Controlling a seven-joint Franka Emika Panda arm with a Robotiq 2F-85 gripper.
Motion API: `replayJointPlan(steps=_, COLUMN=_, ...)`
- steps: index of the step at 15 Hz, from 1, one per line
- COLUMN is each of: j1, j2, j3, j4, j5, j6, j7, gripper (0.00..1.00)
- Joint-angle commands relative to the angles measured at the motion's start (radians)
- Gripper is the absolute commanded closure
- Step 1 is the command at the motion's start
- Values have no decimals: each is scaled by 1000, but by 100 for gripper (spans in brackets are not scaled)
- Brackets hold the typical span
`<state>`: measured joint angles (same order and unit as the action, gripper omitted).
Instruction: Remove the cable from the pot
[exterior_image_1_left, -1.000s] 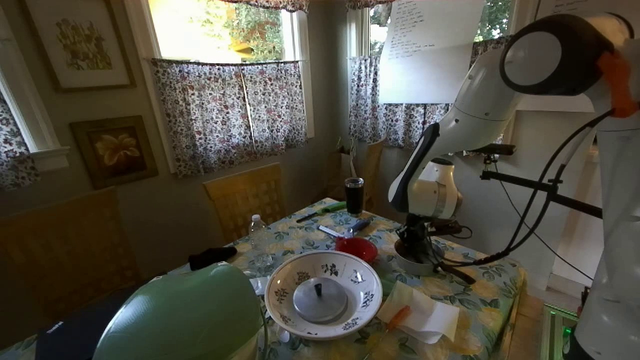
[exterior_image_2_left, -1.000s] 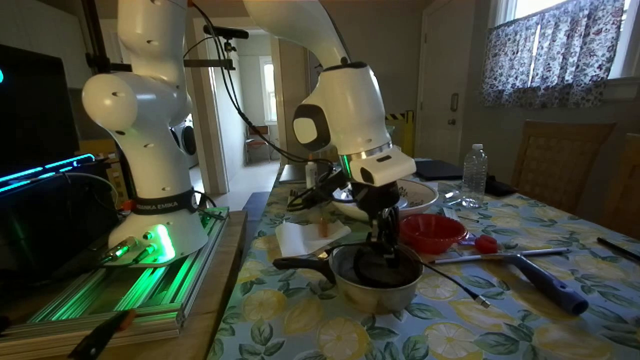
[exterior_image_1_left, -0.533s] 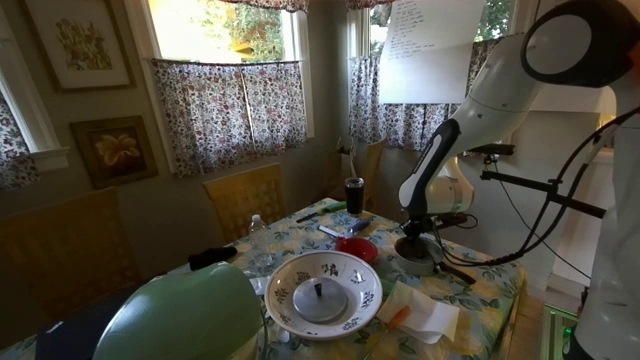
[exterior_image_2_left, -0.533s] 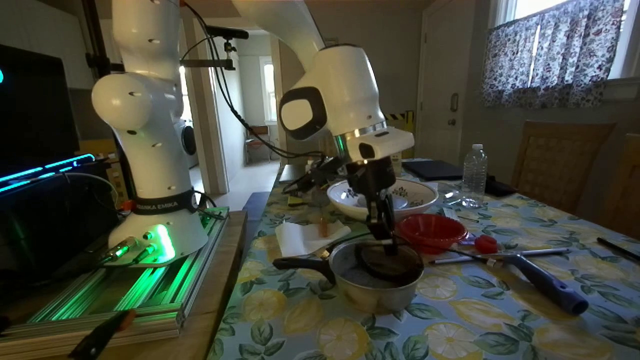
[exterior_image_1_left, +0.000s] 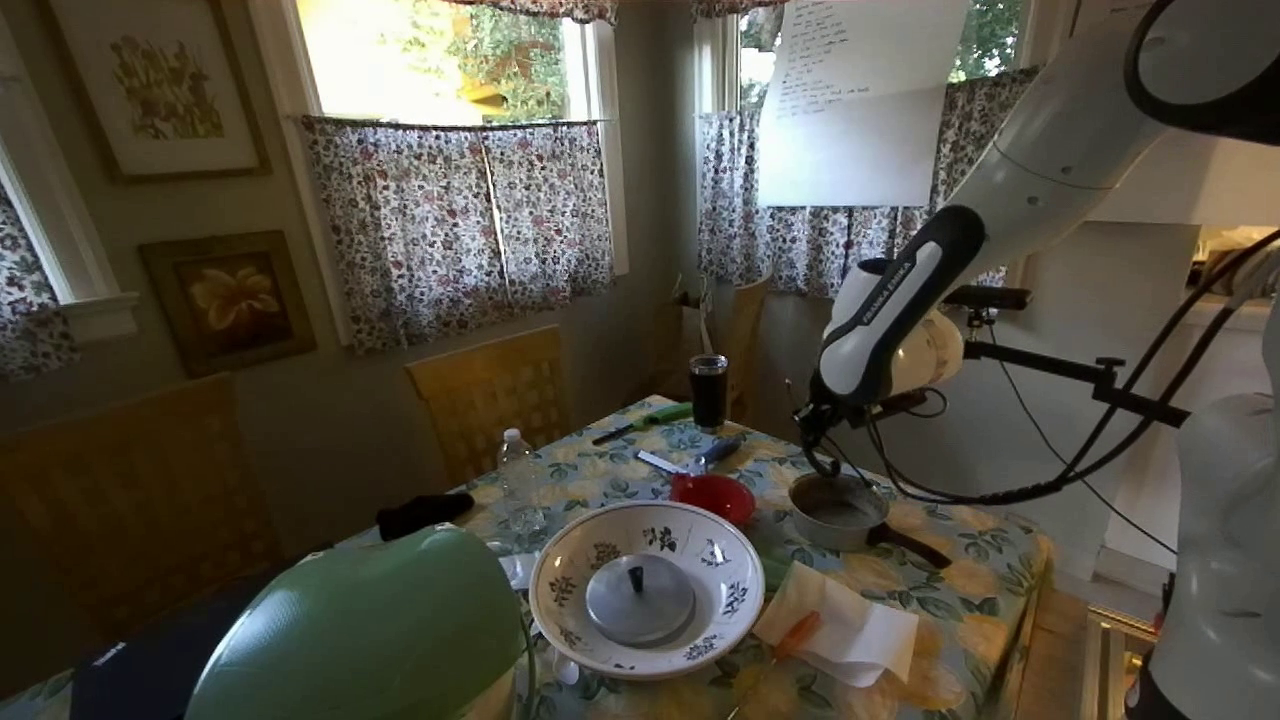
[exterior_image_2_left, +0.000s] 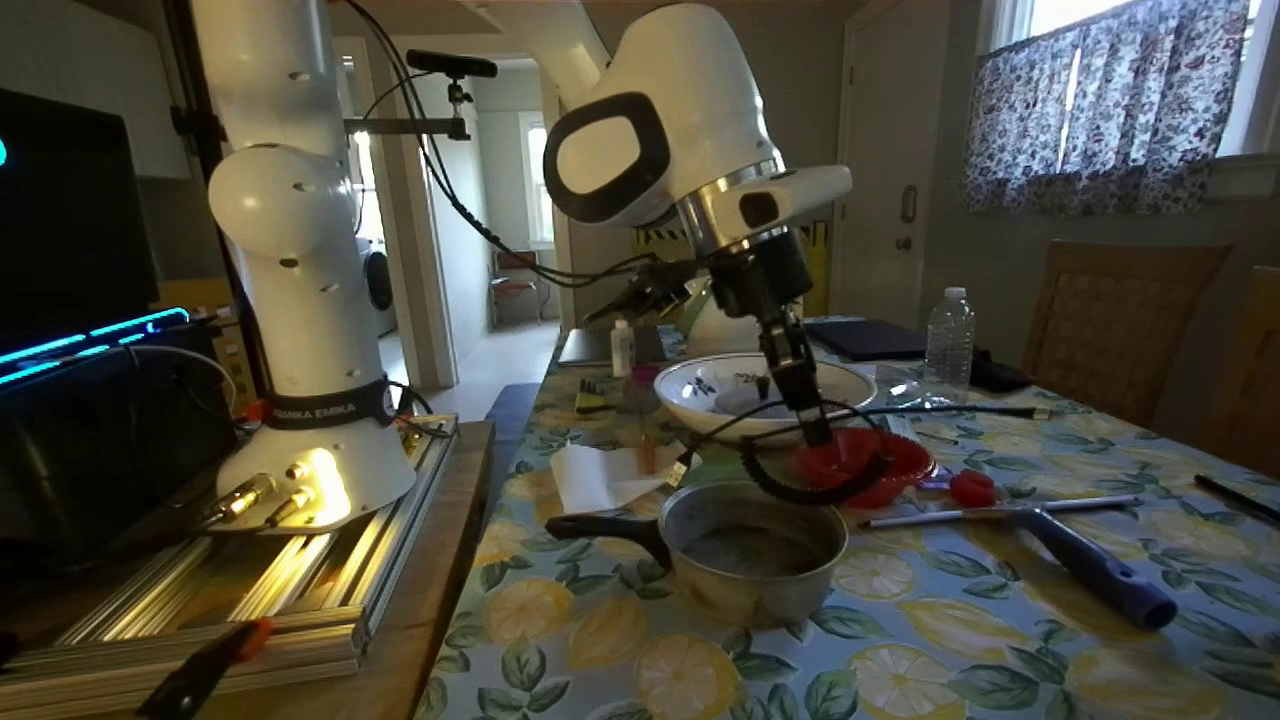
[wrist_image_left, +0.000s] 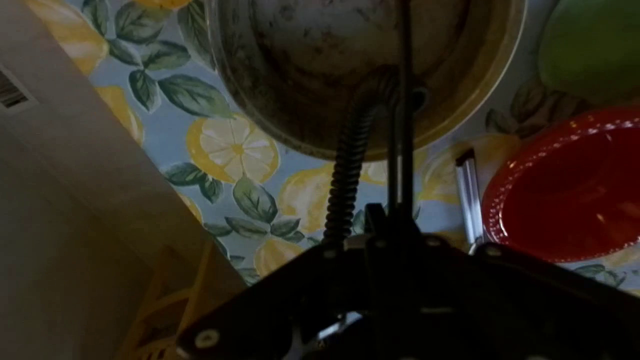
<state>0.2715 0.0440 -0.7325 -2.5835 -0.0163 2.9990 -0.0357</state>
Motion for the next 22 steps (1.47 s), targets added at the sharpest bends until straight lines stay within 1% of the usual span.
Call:
replayJointPlan(steps=1, j1=24, j2=-48, j3=-24, j4=90, j5=-188, j6=-107, j7=80, gripper=99)
replayJointPlan(steps=3, j1=29, j2=-58, j3=-6, j4=154, j5=-267, j6=-172, j7=99, gripper=99)
replayJointPlan(steps=4, j1=34, j2=-69, j3=6, j4=179, j5=-287, j6=-207, j7=91, gripper=99)
replayJointPlan(steps=5, j1=40, j2=-60, j3=16, j4=210, j5=-318, j6=-219, j7=89, gripper=99)
replayJointPlan(steps=8, j1=65, j2=-51, j3=49, j4=281, j5=-358, j6=-293, j7=80, gripper=99)
replayJointPlan(steps=9, j1=-111, j2=-48, j3=197, j4=239, j5=-300, j6=-233, j7=54, gripper=95)
replayJointPlan(steps=11, j1=-99, j2=-47, j3=214, j4=267, j5=-310, j6=-264, j7=54, gripper=95)
replayJointPlan(steps=15, j1=-99, j2=-46, j3=214, j4=270, j5=-312, j6=-267, j7=55, gripper=95)
replayJointPlan(steps=16, j1=-99, j2=-46, j3=214, j4=270, j5=-312, j6=-267, j7=55, gripper=99)
replayJointPlan(steps=17, j1=-125, j2=-39, j3=239, j4=275, j5=-314, j6=-269, j7=50, gripper=99)
replayJointPlan(steps=18, j1=-181, j2=-5, j3=287, j4=299, j5=-335, j6=-254, j7=67, gripper=99)
replayJointPlan(steps=19, j1=-230, j2=37, j3=330, j4=338, j5=-350, j6=-246, j7=69, gripper=99)
replayJointPlan(steps=20, j1=-267, j2=81, j3=356, j4=382, j5=-400, j6=-242, j7=110, gripper=99)
replayJointPlan(steps=22, j1=-311, j2=176, j3=393, j4=493, j5=-433, j6=-262, j7=111, gripper=99)
